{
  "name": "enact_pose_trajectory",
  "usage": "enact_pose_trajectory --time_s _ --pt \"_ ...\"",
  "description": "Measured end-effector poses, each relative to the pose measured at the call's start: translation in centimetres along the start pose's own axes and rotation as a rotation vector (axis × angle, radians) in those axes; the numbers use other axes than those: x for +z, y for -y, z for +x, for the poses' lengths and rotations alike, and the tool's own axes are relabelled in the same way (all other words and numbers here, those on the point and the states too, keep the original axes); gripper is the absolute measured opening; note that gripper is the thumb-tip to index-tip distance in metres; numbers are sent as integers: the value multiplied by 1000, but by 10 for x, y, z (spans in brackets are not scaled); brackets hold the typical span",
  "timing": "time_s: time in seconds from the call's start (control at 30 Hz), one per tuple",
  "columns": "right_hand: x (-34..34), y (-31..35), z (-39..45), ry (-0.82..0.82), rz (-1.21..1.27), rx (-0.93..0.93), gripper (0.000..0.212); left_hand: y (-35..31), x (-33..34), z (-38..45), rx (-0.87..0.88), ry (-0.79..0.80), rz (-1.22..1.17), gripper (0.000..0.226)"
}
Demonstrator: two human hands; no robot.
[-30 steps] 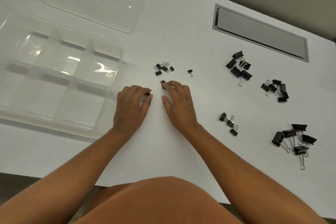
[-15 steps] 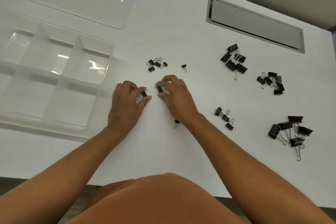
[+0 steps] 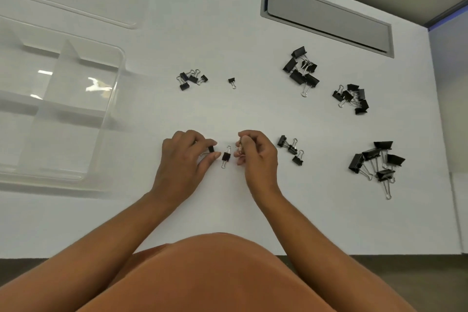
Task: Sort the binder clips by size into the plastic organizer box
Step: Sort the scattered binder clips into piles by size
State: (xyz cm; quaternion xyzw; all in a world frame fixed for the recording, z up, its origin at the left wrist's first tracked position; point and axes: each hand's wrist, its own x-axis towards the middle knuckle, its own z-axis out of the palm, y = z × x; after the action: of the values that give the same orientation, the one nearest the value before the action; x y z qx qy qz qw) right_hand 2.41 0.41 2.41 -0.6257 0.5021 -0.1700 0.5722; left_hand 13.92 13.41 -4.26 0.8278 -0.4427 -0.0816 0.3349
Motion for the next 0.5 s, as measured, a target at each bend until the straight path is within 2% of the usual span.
enact_pose_trajectory --time_s 0.1,0.2,0.3,0.37,0.5 --pt "-33 -3 5 -82 -204 -140 12 -14 13 2 64 49 12 31" --pt "-73 -12 22 -131 -522 -317 20 -20 21 4 115 69 74 25" --pt "-106 -27 37 -132 -832 -365 28 -19 22 3 135 74 120 24" --pt "-119 -36 41 -116 -908 -363 34 -19 23 2 140 70 129 25" --pt "-117 -43 40 -100 -900 -343 34 -18 23 1 121 70 115 31"
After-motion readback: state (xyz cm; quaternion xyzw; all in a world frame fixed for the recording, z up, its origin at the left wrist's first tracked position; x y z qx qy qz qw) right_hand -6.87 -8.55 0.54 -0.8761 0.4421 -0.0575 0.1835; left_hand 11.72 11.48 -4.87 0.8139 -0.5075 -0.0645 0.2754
